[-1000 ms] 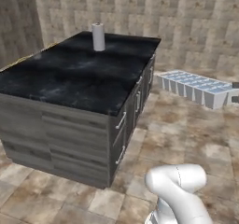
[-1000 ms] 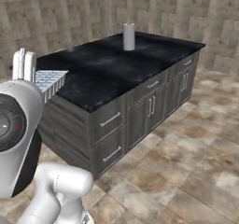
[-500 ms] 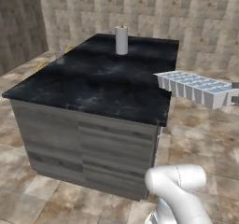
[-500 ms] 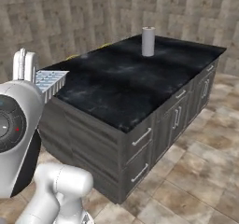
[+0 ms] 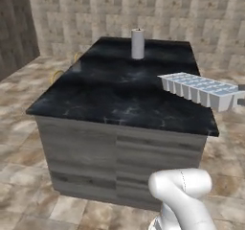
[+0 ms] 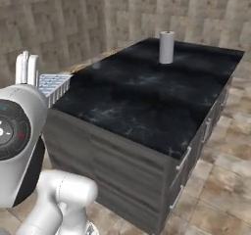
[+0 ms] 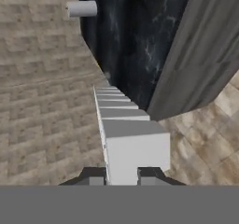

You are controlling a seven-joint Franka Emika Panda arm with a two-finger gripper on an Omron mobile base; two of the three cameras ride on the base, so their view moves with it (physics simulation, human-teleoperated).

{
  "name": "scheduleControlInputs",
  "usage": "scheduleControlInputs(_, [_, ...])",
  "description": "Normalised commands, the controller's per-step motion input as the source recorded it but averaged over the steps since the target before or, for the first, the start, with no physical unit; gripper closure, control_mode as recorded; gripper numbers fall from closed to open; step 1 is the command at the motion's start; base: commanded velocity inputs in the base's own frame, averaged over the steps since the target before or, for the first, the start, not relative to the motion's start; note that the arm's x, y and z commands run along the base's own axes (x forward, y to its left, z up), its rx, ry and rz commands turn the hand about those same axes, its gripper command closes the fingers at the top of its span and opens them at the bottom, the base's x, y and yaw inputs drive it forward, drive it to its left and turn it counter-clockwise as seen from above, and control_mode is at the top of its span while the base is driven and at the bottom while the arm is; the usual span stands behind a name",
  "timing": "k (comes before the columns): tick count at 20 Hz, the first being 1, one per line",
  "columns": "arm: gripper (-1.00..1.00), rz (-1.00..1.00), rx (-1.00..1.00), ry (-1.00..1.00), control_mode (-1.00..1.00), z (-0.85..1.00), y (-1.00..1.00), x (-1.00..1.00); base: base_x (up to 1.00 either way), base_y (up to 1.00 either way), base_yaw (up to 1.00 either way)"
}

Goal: Open the freezer door, pick up the ice cube tray from the freezer, and place it on the dining counter.

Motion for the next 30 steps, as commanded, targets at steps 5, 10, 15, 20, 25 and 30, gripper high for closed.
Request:
scheduleControlInputs(5, [1.0, 0.0, 0.0, 0.0, 1.0, 0.0, 0.0, 0.0, 0.08, 1.0, -0.41])
scheduleControlInputs(10, [1.0, 0.0, 0.0, 0.0, 1.0, 0.0, 0.0, 0.0, 0.04, 1.0, -0.42])
scheduleControlInputs(15, [1.0, 0.0, 0.0, 0.0, 1.0, 0.0, 0.0, 0.0, 0.07, 1.0, -0.4])
scheduleControlInputs(20, [1.0, 0.0, 0.0, 0.0, 1.0, 0.0, 0.0, 0.0, 0.16, 0.97, -0.38])
scheduleControlInputs(25, [1.0, 0.0, 0.0, 0.0, 1.0, 0.0, 0.0, 0.0, 0.36, 0.57, -0.41])
scheduleControlInputs(30, [1.0, 0.0, 0.0, 0.0, 1.0, 0.0, 0.0, 0.0, 0.51, 0.2, -0.25])
